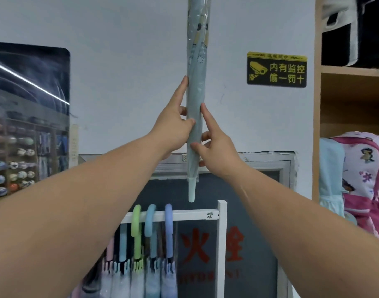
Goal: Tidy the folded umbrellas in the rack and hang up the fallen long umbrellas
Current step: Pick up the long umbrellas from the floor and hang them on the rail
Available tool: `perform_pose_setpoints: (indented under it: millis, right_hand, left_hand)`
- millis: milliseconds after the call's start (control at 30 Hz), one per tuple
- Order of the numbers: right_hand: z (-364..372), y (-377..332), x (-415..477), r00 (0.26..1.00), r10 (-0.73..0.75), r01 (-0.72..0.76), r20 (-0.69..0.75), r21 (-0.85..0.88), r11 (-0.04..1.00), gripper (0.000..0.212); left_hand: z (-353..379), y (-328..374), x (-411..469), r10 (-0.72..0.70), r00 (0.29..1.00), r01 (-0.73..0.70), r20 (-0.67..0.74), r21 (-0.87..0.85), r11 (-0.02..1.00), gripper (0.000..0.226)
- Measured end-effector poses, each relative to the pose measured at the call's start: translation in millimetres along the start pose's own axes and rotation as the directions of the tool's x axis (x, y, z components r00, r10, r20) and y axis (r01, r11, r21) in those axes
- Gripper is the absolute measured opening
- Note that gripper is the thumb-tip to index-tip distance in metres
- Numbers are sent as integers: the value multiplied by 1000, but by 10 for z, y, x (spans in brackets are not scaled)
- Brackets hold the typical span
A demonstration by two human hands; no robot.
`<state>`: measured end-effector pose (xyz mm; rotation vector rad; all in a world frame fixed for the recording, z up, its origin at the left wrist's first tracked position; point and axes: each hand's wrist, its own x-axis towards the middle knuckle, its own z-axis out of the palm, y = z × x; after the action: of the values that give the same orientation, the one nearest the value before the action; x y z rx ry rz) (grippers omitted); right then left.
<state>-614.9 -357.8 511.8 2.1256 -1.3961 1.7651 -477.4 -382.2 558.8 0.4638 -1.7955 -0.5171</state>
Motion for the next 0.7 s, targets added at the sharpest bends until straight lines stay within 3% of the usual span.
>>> perform_pose_setpoints:
  millis: [400, 700]
  right_hand:
    - [353, 516, -366, 996, 19, -22, 85, 38, 999, 90]
    - [451, 696, -647, 978, 108, -88, 180, -119, 989, 101]
  left_hand:
    - [165, -567, -372, -76, 997, 77, -28, 35, 996, 93]
    - [242, -810, -500, -130, 992, 128, 7, 87, 988, 84]
